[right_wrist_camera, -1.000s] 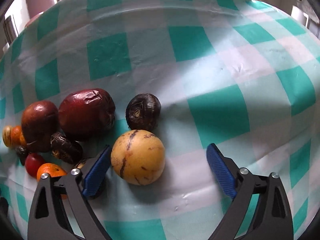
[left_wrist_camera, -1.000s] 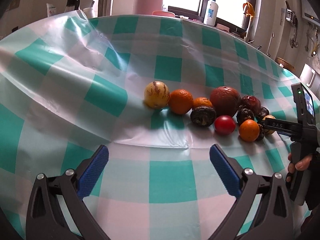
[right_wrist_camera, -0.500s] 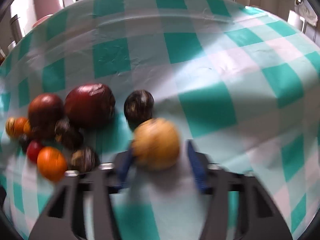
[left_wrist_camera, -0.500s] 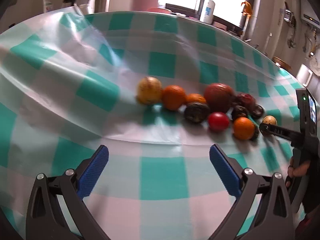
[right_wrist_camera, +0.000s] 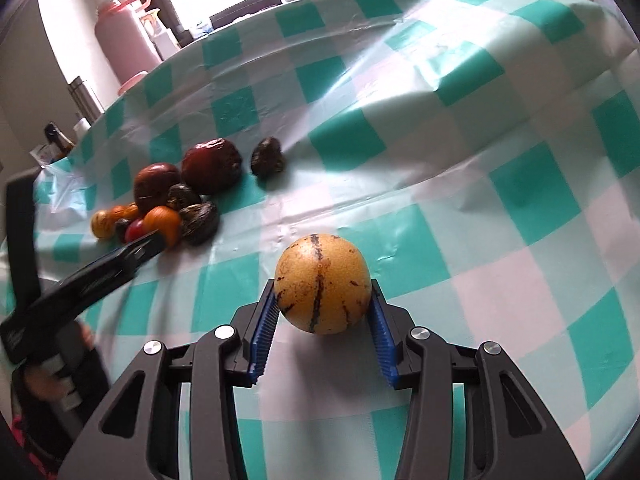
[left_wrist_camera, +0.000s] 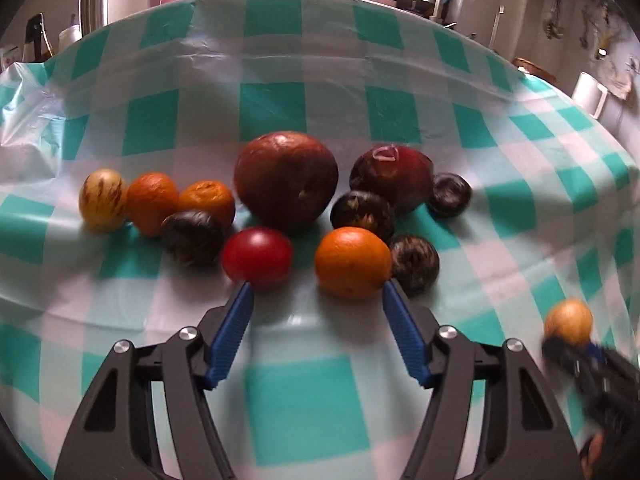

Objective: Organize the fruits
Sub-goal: 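Grasp the yellow striped melon with the right tool while the left tool grasps an orange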

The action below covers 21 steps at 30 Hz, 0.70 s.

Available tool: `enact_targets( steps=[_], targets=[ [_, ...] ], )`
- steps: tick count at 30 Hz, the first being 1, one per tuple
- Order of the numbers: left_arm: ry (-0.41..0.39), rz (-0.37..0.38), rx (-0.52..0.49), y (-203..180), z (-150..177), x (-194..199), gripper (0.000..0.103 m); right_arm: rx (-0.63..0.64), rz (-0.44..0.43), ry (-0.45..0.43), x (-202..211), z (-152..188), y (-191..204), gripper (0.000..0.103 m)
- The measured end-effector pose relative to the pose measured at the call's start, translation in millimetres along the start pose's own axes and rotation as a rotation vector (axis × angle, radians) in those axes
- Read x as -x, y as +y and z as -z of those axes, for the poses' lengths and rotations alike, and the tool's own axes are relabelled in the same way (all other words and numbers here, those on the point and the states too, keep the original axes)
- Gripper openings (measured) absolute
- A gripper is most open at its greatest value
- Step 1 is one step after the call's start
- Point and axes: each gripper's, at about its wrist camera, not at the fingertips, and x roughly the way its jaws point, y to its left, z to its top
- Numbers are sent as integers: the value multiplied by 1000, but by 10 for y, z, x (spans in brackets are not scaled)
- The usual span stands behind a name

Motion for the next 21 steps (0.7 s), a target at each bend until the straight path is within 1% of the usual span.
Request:
enact_targets(
  steps=[1,2,4,7,9,11,13,14,15,16,21],
  targets=[
    [13,-17,6,-32,-31,-52,68,-4,-6,0,-2,8,-8,44],
    [30,-15,14,-51,-54,-100,67,-7,-12,0,-39,-27,26,44],
    [54,19,41,-55,-97,-162,67,-24,-33,-3,-17,-19,-8,44],
    [55,22,65,-47,-109,-177,67,-40,-49,-6,-8,-22,-30,44],
    [56,5,56,-75,-125,-198,69,-39,-42,-5,-10,-21,-16,44],
    [58,-3,46,-104,-143,-223,68,-41,-40,-5,-16,-22,-11,45],
    [50,13,44,-105,-134,-209,62,-46,-46,-6,-13,-22,-21,44],
    [47,29,40,-105,-117,-191,56,-49,-50,-7,-11,-21,-28,44],
    [42,54,44,-93,-95,-164,45,-49,-51,-7,-12,-21,-30,44],
    [19,104,52,-71,-40,-90,41,-49,-50,-7,-10,-20,-28,44],
    [-50,119,76,121,203,252,41,-55,-57,-10,-9,-12,-41,44]
  ],
)
